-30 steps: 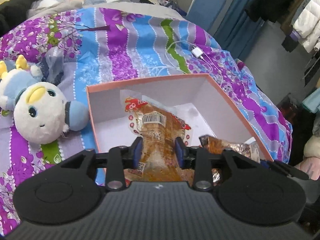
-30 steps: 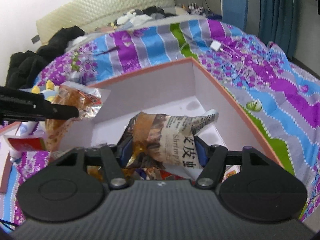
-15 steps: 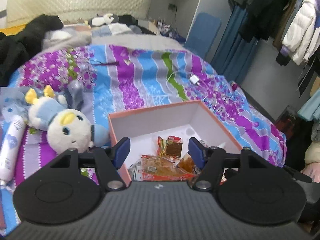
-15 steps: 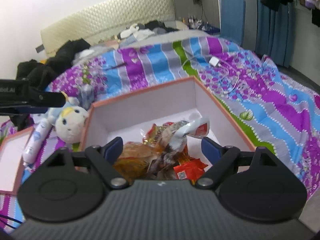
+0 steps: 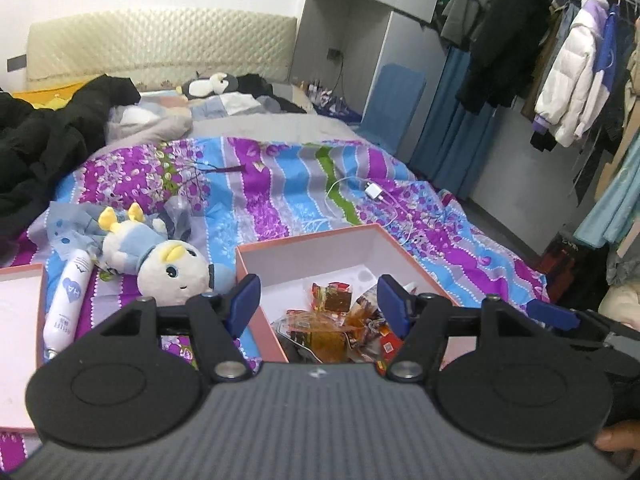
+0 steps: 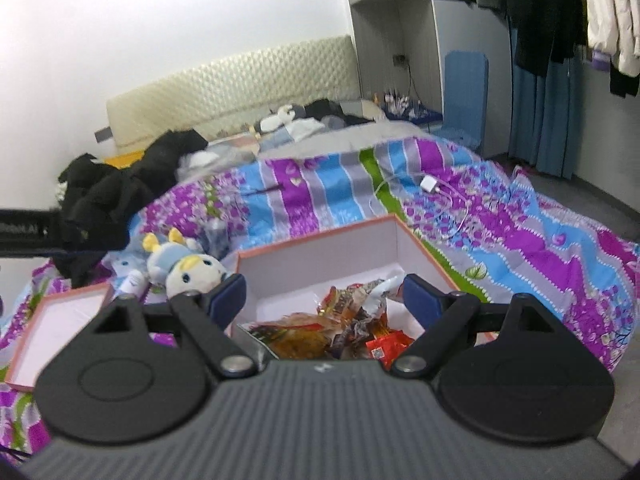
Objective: Organize snacks
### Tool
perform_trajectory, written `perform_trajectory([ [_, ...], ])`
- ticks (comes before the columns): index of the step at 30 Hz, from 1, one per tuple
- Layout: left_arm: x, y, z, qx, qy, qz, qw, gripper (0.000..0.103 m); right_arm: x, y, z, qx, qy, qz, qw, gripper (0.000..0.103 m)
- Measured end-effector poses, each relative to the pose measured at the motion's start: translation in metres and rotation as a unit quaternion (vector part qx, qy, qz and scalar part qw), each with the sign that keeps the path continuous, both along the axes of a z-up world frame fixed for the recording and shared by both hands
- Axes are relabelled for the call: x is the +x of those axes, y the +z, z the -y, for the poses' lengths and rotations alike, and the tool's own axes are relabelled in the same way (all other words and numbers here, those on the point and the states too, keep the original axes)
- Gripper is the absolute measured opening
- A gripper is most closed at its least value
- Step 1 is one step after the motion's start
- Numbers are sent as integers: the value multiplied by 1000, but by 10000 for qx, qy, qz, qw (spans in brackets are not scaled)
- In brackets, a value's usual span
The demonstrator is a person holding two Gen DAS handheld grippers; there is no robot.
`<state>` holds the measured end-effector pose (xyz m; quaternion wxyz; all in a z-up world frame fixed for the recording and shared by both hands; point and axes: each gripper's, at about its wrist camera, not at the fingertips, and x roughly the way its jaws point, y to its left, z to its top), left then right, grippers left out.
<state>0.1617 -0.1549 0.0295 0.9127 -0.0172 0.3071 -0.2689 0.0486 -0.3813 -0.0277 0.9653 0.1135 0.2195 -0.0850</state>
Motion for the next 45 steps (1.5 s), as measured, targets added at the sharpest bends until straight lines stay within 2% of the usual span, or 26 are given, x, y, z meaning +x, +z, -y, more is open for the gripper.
perform_trajectory([
  [9, -58, 13, -18, 51, 1, 302, 9995, 70, -50, 15, -15, 6, -73, 241, 9997, 86],
  [19, -93, -1, -27, 154, 25, 304, 9994, 70, -79, 5, -31, 70, -98, 184, 9998, 86],
  [37, -103, -42, -33, 283, 98, -58, 9995, 70, -90, -21, -47, 37, -141, -40, 9999, 86],
  [45, -100, -45, -32, 299, 107, -83, 9995, 71, -89, -24, -45, 64, -212, -76, 9997, 86],
])
